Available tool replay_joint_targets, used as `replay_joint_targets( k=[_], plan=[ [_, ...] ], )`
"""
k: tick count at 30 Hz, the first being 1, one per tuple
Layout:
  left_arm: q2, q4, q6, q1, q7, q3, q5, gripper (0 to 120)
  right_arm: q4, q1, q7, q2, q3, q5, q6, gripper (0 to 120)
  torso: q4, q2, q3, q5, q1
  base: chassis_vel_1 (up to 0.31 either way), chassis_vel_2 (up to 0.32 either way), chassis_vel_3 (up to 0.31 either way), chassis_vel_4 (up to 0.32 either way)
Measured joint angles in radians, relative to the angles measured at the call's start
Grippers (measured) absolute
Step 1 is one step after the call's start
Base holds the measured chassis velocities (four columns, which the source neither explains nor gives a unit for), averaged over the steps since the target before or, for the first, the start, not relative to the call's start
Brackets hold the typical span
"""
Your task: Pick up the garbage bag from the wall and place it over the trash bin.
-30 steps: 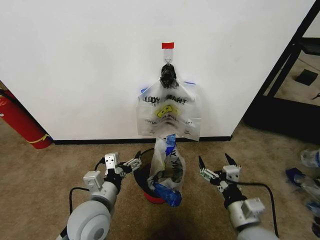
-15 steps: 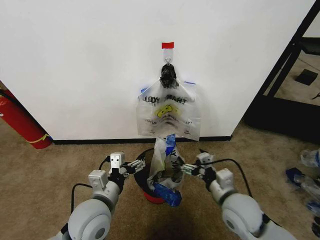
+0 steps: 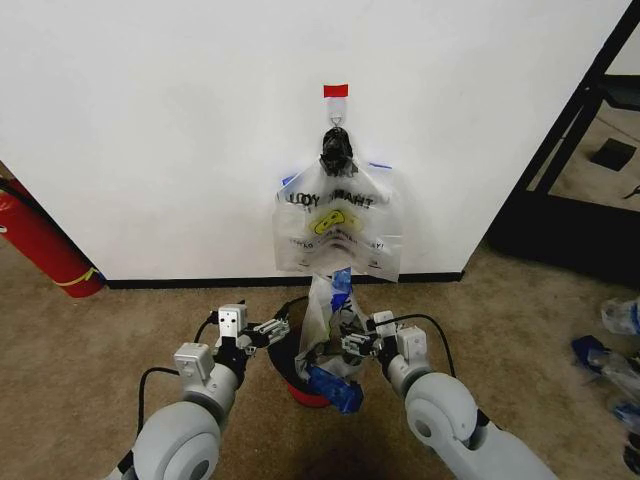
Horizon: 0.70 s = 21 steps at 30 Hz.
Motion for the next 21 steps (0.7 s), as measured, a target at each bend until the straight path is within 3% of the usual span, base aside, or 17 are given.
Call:
replay_joint_targets(
  k=[7, 14, 16, 21],
  plan=[
    [0.004, 0.001, -0.002, 0.003, 0.004, -0.005, 0.01, 100, -0.033, 0.022, 0.012, 0.015, -0.008, 0.032, -0.011, 94, 0.0001, 0.0, 0.0, 0.0, 0.0, 0.0, 0.0, 0.0, 0.0],
    [0.003, -0.003, -0.004, 0.007, 0.003, -0.009, 0.013, 100, -0.043, 0.036, 0.049, 0.03, -0.014, 0.121, -0.041, 63, 0.0001, 0.0, 0.0, 0.0, 0.0, 0.0, 0.0, 0.0, 0.0],
    [0.003, -0.003, -0.004, 0.007, 0.003, -0.009, 0.013, 100, -0.043, 0.036, 0.053, 0.031, -0.014, 0.13, -0.045, 61, 0.0001, 0.0, 0.0, 0.0, 0.0, 0.0, 0.0, 0.0, 0.0],
    [0.002, -0.004, -0.004, 0.007, 0.0, -0.01, 0.012, 100, -0.05, 0.04, 0.087, 0.037, -0.014, 0.18, -0.071, 40, 0.0001, 0.0, 0.0, 0.0, 0.0, 0.0, 0.0, 0.0, 0.0]
  ],
)
